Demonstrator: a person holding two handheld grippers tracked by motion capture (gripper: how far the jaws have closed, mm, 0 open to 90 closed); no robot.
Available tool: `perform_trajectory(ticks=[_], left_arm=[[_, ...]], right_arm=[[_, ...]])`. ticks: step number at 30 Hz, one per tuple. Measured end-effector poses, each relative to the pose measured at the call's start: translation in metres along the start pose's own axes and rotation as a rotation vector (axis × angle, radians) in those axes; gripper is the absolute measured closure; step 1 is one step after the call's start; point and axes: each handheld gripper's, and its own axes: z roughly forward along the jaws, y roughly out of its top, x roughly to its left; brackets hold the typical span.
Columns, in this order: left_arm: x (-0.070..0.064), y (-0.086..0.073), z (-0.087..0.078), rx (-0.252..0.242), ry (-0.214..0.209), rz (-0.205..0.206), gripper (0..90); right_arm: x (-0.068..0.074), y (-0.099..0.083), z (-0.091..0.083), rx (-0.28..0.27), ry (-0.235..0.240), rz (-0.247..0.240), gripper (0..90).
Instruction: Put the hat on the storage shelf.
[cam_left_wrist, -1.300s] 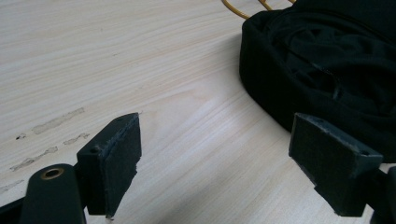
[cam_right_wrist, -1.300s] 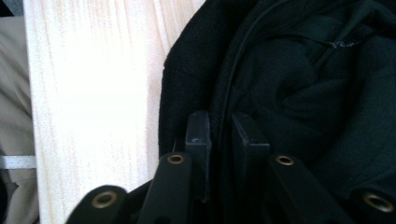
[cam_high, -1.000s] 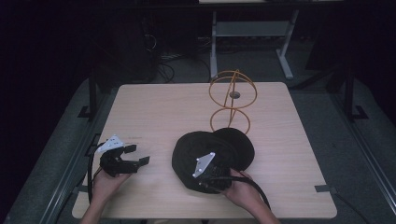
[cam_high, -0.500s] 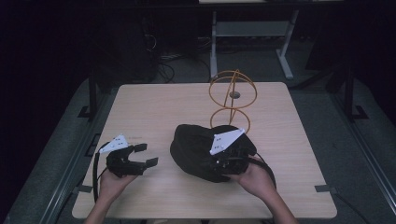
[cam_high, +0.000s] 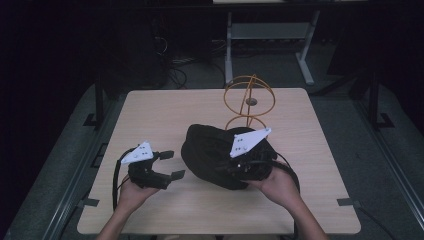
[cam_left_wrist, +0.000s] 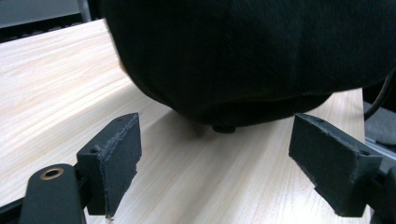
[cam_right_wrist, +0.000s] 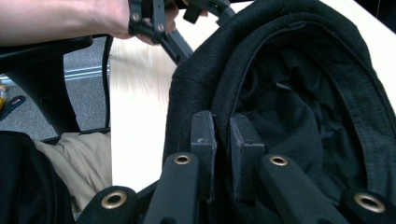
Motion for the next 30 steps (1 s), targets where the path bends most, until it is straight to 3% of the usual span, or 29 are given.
perform_trajectory(ticks=[2, 8, 9, 12, 13, 14, 20, 30], left_arm=[[-0.001, 0.004, 0.006, 0.005, 0.004, 0.028, 16.6], [0.002, 0.013, 0.017, -0.027, -0.02, 0.022, 17.3], [0.003, 0.015, 0.02, -0.025, -0.042, 0.034, 20.7], [0.004, 0.017, 0.026, -0.034, -0.051, 0.044, 30.0], [0.004, 0.017, 0.026, -0.034, -0.051, 0.044, 34.9], [0.005, 0.017, 0.029, -0.044, -0.081, 0.033, 40.3], [0.009, 0.021, 0.035, -0.06, -0.14, 0.027, 57.4], [0.011, 0.023, 0.032, -0.057, -0.158, 0.044, 83.0]], right_arm=[[0.001, 0.003, -0.003, -0.005, -0.004, -0.011, 81.9], [0.002, 0.008, -0.012, -0.031, 0.013, -0.026, 81.9], [0.003, 0.009, -0.013, -0.038, 0.019, -0.023, 81.9], [0.005, 0.011, -0.015, -0.051, 0.026, -0.034, 81.9], [0.005, 0.011, -0.015, -0.051, 0.026, -0.034, 81.9], [0.006, 0.012, -0.014, -0.05, 0.026, -0.038, 82.0], [0.006, 0.011, -0.015, -0.063, 0.046, -0.037, 82.1], [0.003, 0.005, -0.015, -0.075, 0.073, -0.013, 81.9]])
